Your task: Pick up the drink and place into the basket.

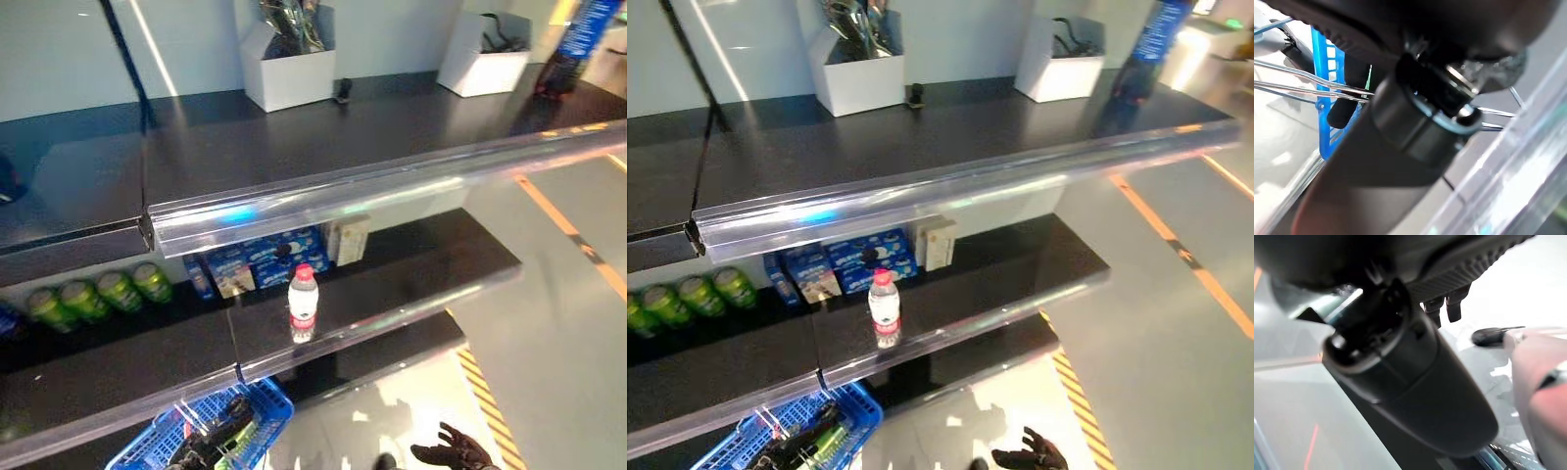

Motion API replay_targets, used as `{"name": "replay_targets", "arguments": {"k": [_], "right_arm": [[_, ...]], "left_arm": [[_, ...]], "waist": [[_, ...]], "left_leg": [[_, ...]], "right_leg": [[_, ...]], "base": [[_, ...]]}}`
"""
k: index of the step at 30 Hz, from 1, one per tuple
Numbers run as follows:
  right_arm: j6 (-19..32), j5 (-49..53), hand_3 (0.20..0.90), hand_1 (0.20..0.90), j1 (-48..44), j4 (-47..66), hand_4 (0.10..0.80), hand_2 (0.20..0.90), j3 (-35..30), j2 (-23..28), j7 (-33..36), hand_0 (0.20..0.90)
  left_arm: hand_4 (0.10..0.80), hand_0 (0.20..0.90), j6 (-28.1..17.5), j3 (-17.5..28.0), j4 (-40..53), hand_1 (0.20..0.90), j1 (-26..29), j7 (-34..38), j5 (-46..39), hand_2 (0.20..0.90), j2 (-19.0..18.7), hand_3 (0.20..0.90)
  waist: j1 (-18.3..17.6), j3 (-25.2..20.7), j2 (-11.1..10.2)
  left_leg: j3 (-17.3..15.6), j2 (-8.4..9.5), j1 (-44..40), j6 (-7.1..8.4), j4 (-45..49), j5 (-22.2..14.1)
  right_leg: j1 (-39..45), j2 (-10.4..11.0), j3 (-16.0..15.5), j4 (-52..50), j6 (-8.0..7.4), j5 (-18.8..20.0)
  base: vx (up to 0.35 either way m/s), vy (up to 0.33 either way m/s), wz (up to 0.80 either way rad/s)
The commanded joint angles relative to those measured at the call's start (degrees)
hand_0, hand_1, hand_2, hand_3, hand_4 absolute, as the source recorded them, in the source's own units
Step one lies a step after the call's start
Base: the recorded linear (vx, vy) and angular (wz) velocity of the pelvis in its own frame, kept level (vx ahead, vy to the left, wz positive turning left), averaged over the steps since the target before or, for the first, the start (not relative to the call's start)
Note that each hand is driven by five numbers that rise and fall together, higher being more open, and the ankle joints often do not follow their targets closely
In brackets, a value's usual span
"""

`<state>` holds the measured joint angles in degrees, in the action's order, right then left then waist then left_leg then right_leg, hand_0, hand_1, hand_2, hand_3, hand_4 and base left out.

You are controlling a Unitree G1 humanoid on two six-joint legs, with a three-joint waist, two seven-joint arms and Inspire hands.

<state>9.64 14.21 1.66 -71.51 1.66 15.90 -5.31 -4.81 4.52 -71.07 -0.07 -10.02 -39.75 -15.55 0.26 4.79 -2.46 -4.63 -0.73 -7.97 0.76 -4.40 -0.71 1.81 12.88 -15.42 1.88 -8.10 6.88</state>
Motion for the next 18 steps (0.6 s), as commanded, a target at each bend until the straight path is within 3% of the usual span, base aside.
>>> {"name": "replay_targets", "arguments": {"k": [1,2,3,4,8,15,16,18], "right_arm": [[2.88,2.26,0.9,0.9,-3.59,1.02,0.8,0.9,-1.4,0.74,0.6,0.9],[2.86,2.33,0.9,0.9,-3.61,0.95,0.8,0.9,-1.36,0.68,0.68,0.9],[3.03,2.33,0.9,0.9,-3.67,0.59,0.8,0.9,-1.12,0.5,0.46,0.9],[3.42,2.15,0.9,0.9,-3.59,0.35,0.8,0.9,-0.95,0.54,0.09,0.9],[2.16,2.08,0.9,0.9,-4.53,0.39,0.8,0.9,-0.21,0.78,2.18,0.9],[1.26,3.32,0.9,0.9,-6.63,0.16,0.8,0.9,-0.43,2.54,2.7,0.9],[1.24,3.27,0.9,0.9,-6.57,0.16,0.8,0.9,-0.43,2.59,2.67,0.9],[1.93,1.62,0.9,0.9,-5.23,0.76,0.8,0.9,-0.65,2.88,1.75,0.9]], "left_arm": [[0.1,0.3,-7.97,-0.38,5.17,0.3,4.0,-6.11,-0.94,0.3,-2.24,0.2],[0.1,0.3,-7.99,-0.3,5.04,0.3,3.89,-6.35,-0.88,0.3,-2.3,0.2],[0.1,0.3,-8.44,-0.16,4.26,0.3,3.49,-7.0,-1.4,0.3,-2.44,0.2],[0.1,0.3,-8.86,-0.07,3.97,0.3,3.49,-7.14,-1.67,0.3,-2.39,0.2],[0.1,0.3,-8.14,0.32,5.2,0.3,3.5,-6.34,-2.88,0.3,-1.34,0.2],[0.1,0.3,-6.95,-1.28,8.77,0.3,4.32,-4.6,-3.45,0.3,0.18,0.2],[0.1,0.3,-6.92,-1.28,8.83,0.3,4.22,-4.66,-3.54,0.3,0.21,0.2],[0.1,0.3,-6.14,-1.22,10.45,0.3,3.09,-4.67,-4.27,0.3,0.65,0.2]], "waist": [[1.41,1.01,0.29],[1.27,1.05,0.28],[0.92,1.04,0.2],[0.9,0.91,0.24],[2.38,1.22,0.17],[3.67,3.33,1.39],[3.64,3.4,1.48],[3.28,4.31,2.67]], "left_leg": [[-4.39,2.54,1.28,-1.52,2.98,-2.63],[-3.94,2.45,1.24,-1.5,3.32,-2.79],[-2.0,1.74,1.29,-1.4,4.72,-2.96],[-1.03,1.2,1.5,-1.25,4.73,-2.58],[0.11,-1.79,2.79,0.51,5.29,-0.86],[3.44,-5.13,6.68,2.63,9.19,0.29],[3.33,-5.32,6.69,2.76,9.12,0.47],[0.13,-8.32,7.43,5.15,6.35,5.54]], "right_leg": [[-6.15,1.03,3.81,-6.44,-1.71,4.96],[-5.87,0.75,4.15,-6.59,-1.6,4.55],[-4.38,-1.64,7.37,-7.02,-0.97,1.31],[-3.35,-2.84,8.37,-6.87,-0.69,-0.6],[-0.31,-5.07,4.34,-8.1,1.67,-6.4],[-2.04,-5.52,1.62,-12.5,4.25,-10.11],[-2.0,-5.56,1.48,-12.58,4.34,-10.22],[-0.92,-6.23,0.19,-12.31,4.73,-10.59]], "base": [[0.08,-0.253,0.72],[0.115,-0.34,0.57],[0.1,-0.318,0.61],[0.116,-0.371,0.7],[-0.001,-0.279,0.68],[-0.05,-0.195,0.56],[0.001,-0.112,0.12],[-0.04,-0.094,0.21]]}}
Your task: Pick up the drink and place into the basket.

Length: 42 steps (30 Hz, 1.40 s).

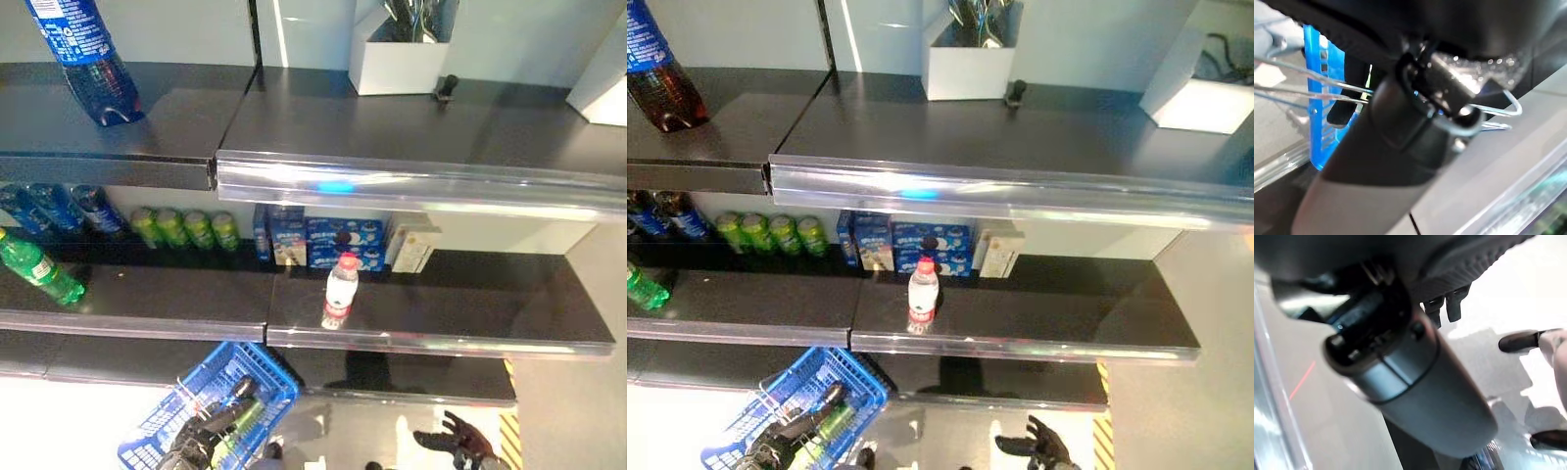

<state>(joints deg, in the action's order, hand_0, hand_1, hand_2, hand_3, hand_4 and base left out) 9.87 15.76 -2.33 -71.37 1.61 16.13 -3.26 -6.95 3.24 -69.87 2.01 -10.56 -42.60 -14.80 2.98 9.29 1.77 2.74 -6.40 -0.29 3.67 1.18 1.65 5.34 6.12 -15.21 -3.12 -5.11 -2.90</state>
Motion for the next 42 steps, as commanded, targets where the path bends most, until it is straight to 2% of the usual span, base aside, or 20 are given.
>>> {"name": "replay_targets", "arguments": {"k": [1,3,5,7,11,13,15,16,18,20,22,25,27,30,33,34,35,37,39,42], "right_arm": [[2.07,0.65,0.9,0.9,-0.82,0.89,0.8,0.9,-0.57,2.82,-0.27,0.9],[2.65,1.37,0.9,0.9,-0.6,1.02,0.8,0.9,-0.84,3.12,0.2,0.9],[2.63,1.54,0.9,0.9,-0.83,1.07,0.8,0.9,-1.07,3.63,0.21,0.9],[2.94,0.57,0.9,0.9,-0.74,0.68,0.8,0.9,-1.79,4.21,-0.59,0.9],[3.65,0.71,0.9,0.9,0.4,0.15,0.8,0.9,-2.78,4.36,-0.64,0.9],[3.52,1.34,0.9,0.9,0.55,0.14,0.8,0.9,-3.3,4.57,-0.51,0.9],[3.5,2.27,0.9,0.9,-0.01,0.46,0.8,0.9,-3.47,4.56,-0.09,0.9],[3.49,2.83,0.9,0.9,-0.23,0.58,0.8,0.9,-3.27,4.48,0.34,0.9],[3.05,3.66,0.9,0.9,-0.5,0.83,0.8,0.9,-3.41,4.29,0.81,0.9],[3.04,4.84,0.9,0.9,0.14,1.48,0.8,0.9,-2.86,3.35,0.95,0.9],[3.42,4.48,0.9,0.9,0.97,1.83,0.8,0.9,-2.53,2.5,0.65,0.9],[2.97,3.0,0.9,0.9,1.51,1.37,0.8,0.9,-2.98,1.77,0.77,0.9],[2.96,2.2,0.9,0.9,1.79,1.07,0.8,0.9,-3.08,1.34,0.78,0.9],[3.15,2.04,0.9,0.9,2.34,-0.2,0.8,0.9,-3.72,1.41,0.34,0.9],[2.93,0.85,0.9,0.9,1.68,-1.56,0.8,0.9,-3.64,1.46,-0.08,0.9],[2.64,0.86,0.9,0.9,1.23,-2.26,0.8,0.9,-3.08,1.33,0.21,0.9],[2.62,0.81,0.9,0.9,1.2,-2.28,0.8,0.9,-3.07,1.32,0.22,0.9],[1.82,-0.07,0.9,0.9,0.72,-1.79,0.8,0.9,-2.12,1.14,-0.02,0.9],[1.79,-0.12,0.9,0.9,1.06,-1.35,0.8,0.9,-1.86,1.28,-0.07,0.9],[1.7,-0.93,0.9,0.9,1.62,-0.85,0.8,0.9,-1.85,1.11,0.23,0.9]], "left_arm": [[0.1,0.3,-3.67,0.13,9.53,0.3,1.02,-4.76,-0.91,0.3,0.03,0.2],[0.1,0.3,-3.65,-0.08,9.32,0.3,1.59,-5.65,-0.14,0.3,0.35,0.2],[0.1,0.3,-3.99,-0.3,8.96,0.3,2.09,-5.94,-0.11,0.3,0.56,0.2],[0.1,0.3,-4.95,-0.57,8.9,0.3,2.1,-6.26,-1.22,0.3,1.03,0.2],[0.1,0.3,-4.61,-0.54,10.7,0.3,1.29,-7.46,-0.13,0.3,1.2,0.2],[0.1,0.3,-4.24,-0.45,10.94,0.3,0.96,-8.04,0.14,0.3,1.06,0.2],[0.1,0.3,-4.56,-1.19,10.82,0.3,1.08,-8.47,0.14,0.3,1.07,0.2],[0.1,0.3,-4.65,-1.5,10.61,0.3,1.3,-8.55,0.0,0.3,1.04,0.2],[0.1,0.3,-4.81,-1.82,9.8,0.3,1.96,-8.06,0.22,0.3,0.77,0.2],[0.1,0.3,-4.51,-2.53,8.31,0.3,3.33,-7.34,0.77,0.3,-0.54,0.2],[0.1,0.3,-3.43,-2.56,7.4,0.3,4.46,-6.78,1.14,0.3,-1.78,0.2],[0.1,0.3,-2.89,-1.86,6.21,0.3,4.33,-7.33,2.26,0.3,-2.69,0.2],[0.1,0.3,-2.79,-1.64,6.06,0.3,4.03,-7.21,2.48,0.3,-2.92,0.2],[0.1,0.3,-2.33,-1.48,4.83,0.3,4.45,-7.41,2.53,0.3,-3.51,0.2],[0.1,0.3,-2.52,-2.34,4.27,0.3,5.24,-6.02,1.22,0.3,-2.89,0.2],[0.1,0.3,-2.56,-2.7,4.13,0.3,5.35,-5.64,0.63,0.3,-2.71,0.2],[0.1,0.3,-2.53,-2.68,4.14,0.3,5.34,-5.63,0.65,0.3,-2.69,0.2],[0.1,0.3,-2.14,-1.62,4.47,0.3,4.31,-6.06,0.57,0.3,-2.69,0.2],[0.1,0.3,-2.22,-1.66,5.01,0.3,3.51,-6.66,0.37,0.3,-2.77,0.2],[0.1,0.3,-2.26,-1.1,5.85,0.3,2.62,-6.69,-0.27,0.3,-2.3,0.2]], "waist": [[0.09,0.15,-1.35],[-1.25,0.2,-1.73],[-2.07,-0.44,-2.26],[-3.01,-1.68,-3.16],[-3.22,-3.09,-2.52],[-3.27,-3.2,-2.1],[-3.86,-2.78,-1.68],[-4.04,-2.62,-1.59],[-4.52,-2.15,-1.63],[-5.35,-1.11,-2.37],[-5.8,-0.21,-3.2],[-5.02,0.78,-2.91],[-4.85,0.91,-2.64],[-4.71,0.09,-1.66],[-4.25,-1.52,-1.9],[-3.79,-1.92,-2.44],[-3.78,-1.92,-2.46],[-3.35,-2.31,-3.12],[-3.3,-2.31,-3.15],[-3.14,-2.56,-3.26]], "left_leg": [[-10.69,-4.48,0.87,2.89,0.75,5.21],[-16.83,-6.82,0.63,2.63,2.22,5.13],[-18.24,-6.54,-0.42,2.2,4.25,3.83],[-17.72,-4.3,-2.66,1.81,9.25,1.43],[-13.79,1.74,-5.95,0.66,9.14,-3.88],[-13.39,3.1,-6.94,0.18,8.5,-6.22],[-13.32,4.77,-8.66,-0.96,5.52,-9.86],[-13.33,5.22,-9.17,-1.15,4.38,-10.28],[-13.56,5.86,-9.45,-1.76,2.79,-10.62],[-14.51,6.71,-9.71,-2.56,0.32,-10.4],[-15.0,7.77,-9.97,-2.44,-2.02,-9.63],[-16.84,7.89,-11.03,-2.65,-5.01,-8.5],[-17.46,7.66,-10.8,-3.34,-5.34,-7.88],[-18.44,6.31,-7.79,-4.79,-4.58,-5.83],[-18.4,5.63,-5.21,-4.91,-3.52,-5.36],[-18.42,5.21,-4.29,-4.59,-2.41,-5.43],[-18.43,5.18,-4.28,-4.57,-2.33,-5.45],[-19.16,3.24,-4.61,-3.4,-1.09,-5.1],[-19.63,2.23,-4.93,-2.73,-0.89,-4.63],[-20.06,1.84,-5.31,-2.12,-1.1,-4.11]], "right_leg": [[-3.83,0.56,-0.9,-6.6,1.9,-1.02],[-3.43,1.6,-3.4,-5.4,2.14,-0.93],[-4.08,2.44,-4.69,-4.52,2.27,-0.11],[-4.76,2.97,-5.8,-2.35,2.6,1.86],[-6.29,2.37,-5.55,-1.07,1.78,3.79],[-6.77,2.75,-5.52,-0.95,1.11,4.58],[-9.21,3.98,-4.59,-1.81,-0.59,6.62],[-10.07,4.43,-4.37,-2.0,-1.33,7.42],[-11.38,5.25,-3.68,-2.19,-2.78,8.91],[-13.42,6.79,-3.2,-1.7,-4.78,13.03],[-15.28,8.26,-3.88,0.87,-6.43,17.48],[-16.13,9.4,-6.13,0.77,-7.27,19.0],[-16.42,10.31,-4.91,-2.62,-6.9,18.59],[-13.17,12.07,0.0,-10.34,-4.82,14.97],[-7.03,11.59,2.14,-7.6,-3.77,11.6],[-5.13,10.49,2.12,-6.25,-3.99,9.8],[-5.06,10.47,2.07,-6.09,-3.99,9.79],[-3.52,9.27,1.89,-2.7,-4.15,7.54],[-2.3,8.38,1.45,-0.81,-4.12,5.8],[-1.01,7.92,0.72,0.97,-4.5,5.21]], "base": [[-0.103,-0.085,0.55],[-0.189,-0.067,0.92],[-0.192,-0.003,0.9],[-0.218,0.088,0.66],[-0.134,0.176,0.54],[-0.115,0.27,0.2],[-0.19,0.414,0.52],[-0.186,0.451,0.37],[-0.126,0.338,-0.01],[-0.167,0.326,-0.04],[-0.183,0.273,-0.26],[-0.176,0.206,-0.55],[-0.166,0.069,-0.56],[-0.228,-0.026,-0.24],[-0.121,-0.147,-0.06],[-0.041,-0.143,-0.11],[-0.008,-0.19,-0.14],[0.001,-0.211,-0.42],[-0.003,-0.145,-0.42],[-0.032,-0.081,-0.1]]}}
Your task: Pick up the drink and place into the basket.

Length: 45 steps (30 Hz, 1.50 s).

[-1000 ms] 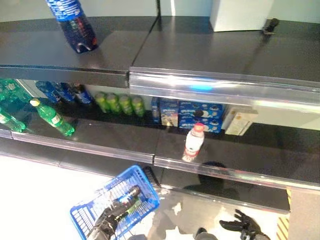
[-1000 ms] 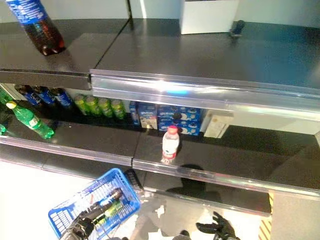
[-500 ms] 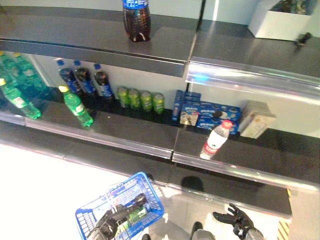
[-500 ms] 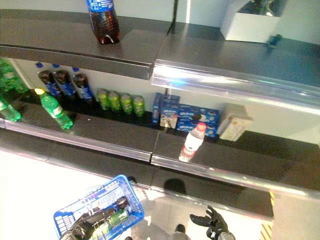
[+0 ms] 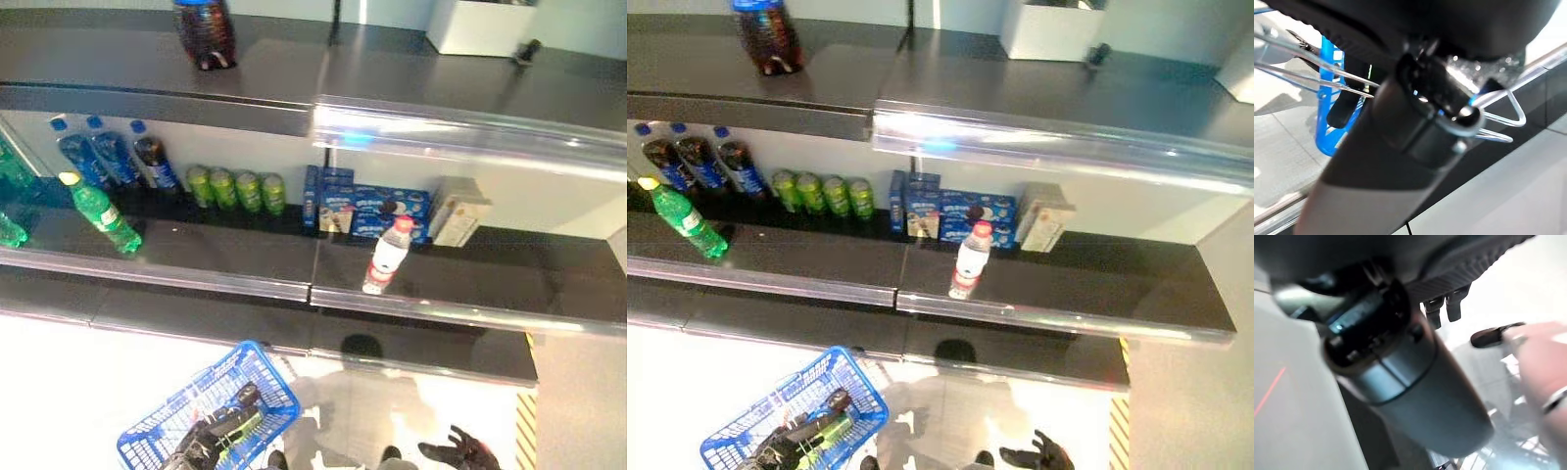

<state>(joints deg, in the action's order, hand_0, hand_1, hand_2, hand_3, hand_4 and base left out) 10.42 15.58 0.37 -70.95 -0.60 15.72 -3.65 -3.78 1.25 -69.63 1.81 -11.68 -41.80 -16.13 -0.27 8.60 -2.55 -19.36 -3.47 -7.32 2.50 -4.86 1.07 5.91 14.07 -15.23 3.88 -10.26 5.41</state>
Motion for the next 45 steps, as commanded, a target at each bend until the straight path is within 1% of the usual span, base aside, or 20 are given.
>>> {"name": "replay_targets", "arguments": {"k": [1,6,10,13,21,27,30,33,36,38,40,43,45], "right_arm": [[1.17,-0.67,0.9,0.9,-1.05,-1.2,0.8,0.9,0.35,1.5,0.57,0.9],[1.45,-0.78,0.9,0.9,-1.25,-1.68,0.8,0.9,0.1,1.5,0.23,0.9],[1.54,-1.01,0.9,0.9,-1.27,-1.98,0.8,0.9,0.18,1.58,0.14,0.9],[1.31,-0.66,0.9,0.9,-1.37,-2.06,0.8,0.9,0.05,1.57,0.35,0.9],[1.23,-0.6,0.9,0.9,-1.27,-3.04,0.8,0.9,-0.61,2.11,0.46,0.9],[-0.18,-1.66,0.9,0.9,-1.05,-3.59,0.8,0.9,-0.99,2.82,0.22,0.9],[-0.63,-2.39,0.9,0.9,-0.52,-3.94,0.8,0.9,-1.12,3.09,0.46,0.9],[-0.69,-2.58,0.9,0.9,-0.74,-3.6,0.8,0.9,-0.27,3.61,0.41,0.9],[-0.95,-1.13,0.9,0.9,-3.44,-3.4,0.8,0.9,1.11,4.1,1.17,0.9],[-0.97,1.05,0.9,0.9,-6.57,-3.55,0.8,0.9,1.94,4.47,1.49,0.9],[-0.24,2.19,0.9,0.9,-8.23,-3.86,0.8,0.9,2.55,4.41,1.82,0.9],[1.36,2.92,0.9,0.9,-9.11,-2.5,0.8,0.9,3.14,5.06,2.16,0.9],[3.01,3.75,0.9,0.9,-9.94,-1.56,0.8,0.9,3.45,5.62,2.21,0.9]], "left_arm": [[0.1,0.3,-5.39,1.0,5.81,0.3,2.6,-5.68,-0.75,0.3,-0.85,0.2],[0.1,0.3,-6.11,1.37,4.41,0.3,2.01,-6.36,-0.09,0.3,-0.57,0.2],[0.1,0.3,-5.86,2.13,3.68,0.3,1.93,-6.45,0.0,0.3,-0.71,0.2],[0.1,0.3,-5.41,2.42,3.26,0.3,2.17,-6.45,0.5,0.3,-0.94,0.2],[0.1,0.3,-5.93,3.57,0.69,0.3,1.85,-7.15,0.92,0.3,-1.45,0.2],[0.1,0.3,-5.18,4.2,0.71,0.3,0.87,-8.19,1.24,0.3,-1.57,0.2],[0.1,0.3,-5.05,3.9,0.81,0.3,-0.13,-8.23,2.15,0.3,-1.56,0.2],[0.1,0.3,-5.06,2.97,2.08,0.3,0.39,-7.89,0.43,0.3,-1.46,0.2],[0.1,0.3,-5.42,1.02,4.45,0.3,3.29,-7.15,-2.07,0.3,-0.86,0.2],[0.1,0.3,-6.27,-0.81,5.62,0.3,6.31,-6.59,-3.24,0.3,-0.49,0.2],[0.1,0.3,-6.86,-1.95,6.26,0.3,8.08,-6.26,-3.69,0.3,-0.19,0.2],[0.1,0.3,-6.5,-3.06,7.65,0.3,9.8,-7.07,-6.56,0.3,-0.61,0.2],[0.1,0.3,-6.67,-3.8,8.09,0.3,11.04,-7.55,-8.69,0.3,-0.72,0.2]], "waist": [[0.23,-1.96,1.04],[0.13,-2.5,1.04],[0.18,-2.81,1.15],[0.24,-2.95,1.18],[0.02,-3.39,1.42],[0.22,-3.31,1.48],[0.28,-2.88,1.55],[0.18,-1.4,1.81],[0.35,1.36,2.55],[0.57,4.48,2.89],[0.5,6.62,3.19],[0.0,8.74,3.51],[-0.1,9.84,3.68]], "left_leg": [[2.06,-1.16,1.48,-0.81,4.66,-3.36],[2.24,-1.47,0.0,-0.47,3.68,-3.1],[2.33,-1.66,-1.02,-0.21,3.09,-2.99],[2.11,-1.91,-1.68,0.05,2.23,-2.58],[1.87,-2.7,-2.49,0.75,0.64,-1.44],[1.59,-3.17,-2.83,1.41,0.04,-1.06],[1.58,-3.74,-2.01,1.96,-0.14,-0.3],[1.31,-4.44,0.64,2.71,-0.14,0.95],[1.64,-4.84,5.77,3.16,-0.14,2.8],[2.87,-4.54,9.7,3.44,-0.14,3.85],[3.91,-4.14,11.86,3.44,-0.14,4.29],[4.84,-3.21,13.83,2.77,-0.14,4.6],[5.36,-2.71,14.85,2.55,-0.12,4.94]], "right_leg": [[-1.19,-0.13,0.45,-5.75,0.61,-3.19],[-0.01,-0.64,-0.24,-5.21,0.76,-3.66],[0.62,-0.81,-0.77,-4.96,0.87,-3.71],[1.02,-0.95,-1.37,-4.66,0.79,-3.56],[1.23,-1.46,-2.1,-4.88,0.93,-3.81],[1.9,-2.07,-3.11,-2.92,1.12,-2.93],[1.52,-2.59,-3.23,-2.13,1.19,-2.29],[-0.96,-2.77,-3.41,-1.62,1.31,-1.39],[-5.98,-2.93,-3.69,-1.58,1.49,-0.08],[-9.29,-4.0,-3.39,-1.25,1.98,0.57],[-11.3,-4.58,-3.01,-0.84,2.1,1.18],[-13.65,-4.46,-2.2,-1.28,2.29,1.41],[-15.31,-4.29,-1.72,-2.83,2.58,0.76]], "base": [[-0.038,-0.058,-0.04],[-0.013,-0.018,0.0],[-0.015,0.005,0.0],[-0.01,-0.008,0.0],[-0.011,-0.009,0.06],[0.018,-0.016,0.02],[0.055,-0.031,0.02],[-0.087,-0.009,0.04],[-0.341,0.009,0.09],[-0.396,-0.027,0.17],[-0.263,-0.012,0.17],[-0.196,0.051,0.13],[-0.203,0.078,0.01]]}}
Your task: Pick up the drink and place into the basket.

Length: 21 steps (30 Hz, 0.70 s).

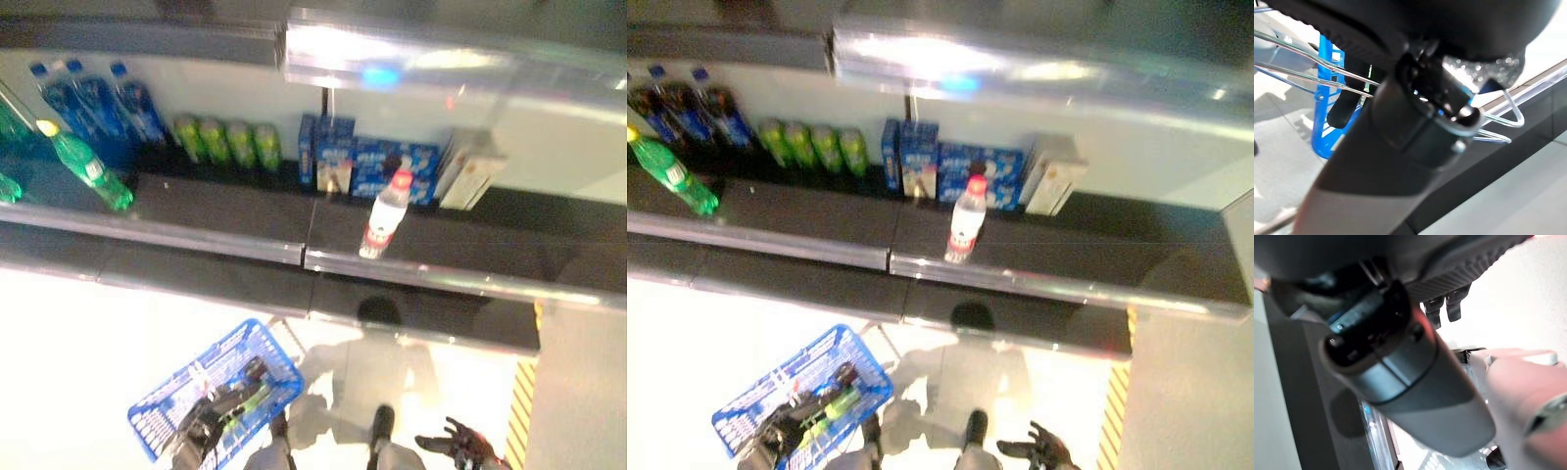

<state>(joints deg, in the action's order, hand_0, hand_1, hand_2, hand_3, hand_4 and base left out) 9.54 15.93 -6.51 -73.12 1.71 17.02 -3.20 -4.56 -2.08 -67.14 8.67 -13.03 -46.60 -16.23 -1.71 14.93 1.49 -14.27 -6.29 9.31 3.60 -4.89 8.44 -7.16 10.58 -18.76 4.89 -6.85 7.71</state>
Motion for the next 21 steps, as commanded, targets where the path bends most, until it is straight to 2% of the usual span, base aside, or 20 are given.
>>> {"name": "replay_targets", "arguments": {"k": [1,4,9,13,16,21], "right_arm": [[5.05,4.39,0.9,0.9,-3.81,1.3,0.8,0.9,1.38,4.74,1.84,0.9],[7.22,6.6,0.9,0.9,-5.69,3.09,0.8,0.9,2.01,5.35,1.79,0.9],[11.64,10.01,0.9,0.9,-8.64,8.61,0.8,0.9,4.07,5.28,0.83,0.9],[13.27,10.85,0.9,0.9,-8.43,13.47,0.8,0.9,6.15,4.1,0.79,0.9],[15.24,8.92,0.9,0.9,-7.35,19.42,0.8,0.9,7.98,2.94,2.27,0.9],[16.2,-4.5,0.9,0.9,-6.06,34.54,0.8,0.9,13.53,3.1,10.38,0.9]], "left_arm": [[0.1,0.3,-6.11,-1.09,5.78,0.3,5.18,-6.12,-5.28,0.3,-0.51,0.2],[0.1,0.3,-6.1,-2.01,6.27,0.3,7.13,-5.38,-6.99,0.3,-0.53,0.2],[0.1,0.3,-5.71,-1.75,4.08,0.3,10.13,-3.25,-8.43,0.3,-1.69,0.2],[0.1,0.3,-5.18,-0.52,2.11,0.3,10.91,-3.17,-9.08,0.3,-3.02,0.2],[0.1,0.3,-4.12,0.95,1.74,0.3,10.44,-2.94,-12.62,0.3,-3.17,0.2],[0.1,0.3,-0.12,0.64,3.35,0.3,10.05,-6.6,-16.04,0.3,-2.93,0.2]], "waist": [[1.39,4.58,-0.33],[1.54,6.22,-0.57],[1.79,7.77,-2.49],[1.85,7.37,-3.82],[1.84,7.1,-4.57],[1.57,7.36,-6.0]], "left_leg": [[0.96,0.43,-0.83,1.37,1.05,-2.51],[2.12,0.47,2.95,1.18,6.34,-3.49],[3.72,-1.76,10.04,1.27,19.11,-7.38],[4.48,-2.71,11.78,0.78,22.86,-9.44],[4.52,-2.88,11.78,0.21,23.51,-10.18],[4.39,-3.0,11.87,-0.3,22.34,-9.91]], "right_leg": [[-3.29,-0.45,2.27,-5.57,-0.6,-2.29],[-6.25,0.6,2.93,-9.62,-0.27,-3.3],[-11.87,3.08,5.18,-18.29,-0.24,-5.56],[-13.75,3.72,6.43,-21.5,-0.61,-6.36],[-14.35,3.97,6.71,-22.67,-1.06,-6.35],[-14.87,3.91,6.96,-21.97,-1.85,-5.07]], "base": [[-0.224,0.07,0.0],[-0.228,0.04,0.05],[-0.16,-0.018,0.03],[-0.038,-0.067,-0.03],[0.006,-0.043,0.05],[-0.018,-0.064,0.03]]}}
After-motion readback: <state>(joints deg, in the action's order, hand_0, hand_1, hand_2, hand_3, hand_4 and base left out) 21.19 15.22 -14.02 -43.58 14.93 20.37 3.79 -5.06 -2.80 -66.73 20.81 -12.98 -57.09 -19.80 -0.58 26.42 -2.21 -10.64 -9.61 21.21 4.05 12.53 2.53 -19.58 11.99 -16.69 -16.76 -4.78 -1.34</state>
